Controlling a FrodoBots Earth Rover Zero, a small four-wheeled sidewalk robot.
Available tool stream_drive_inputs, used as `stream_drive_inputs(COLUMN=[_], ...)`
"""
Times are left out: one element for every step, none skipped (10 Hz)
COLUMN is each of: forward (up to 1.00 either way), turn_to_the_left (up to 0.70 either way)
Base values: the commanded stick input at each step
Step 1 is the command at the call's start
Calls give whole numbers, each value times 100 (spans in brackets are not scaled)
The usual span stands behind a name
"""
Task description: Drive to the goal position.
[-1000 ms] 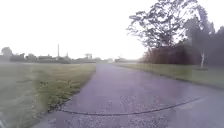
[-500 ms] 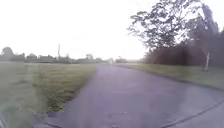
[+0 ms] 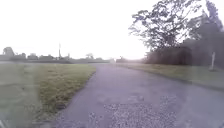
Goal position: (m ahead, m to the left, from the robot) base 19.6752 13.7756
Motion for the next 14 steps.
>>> stream_drive_inputs(forward=[70,70,70,70,70,70,70,70,70,70,70,70,70,70], turn_to_the_left=[0,0,0,0,0,0,0,0,0,0,0,0,0,0])
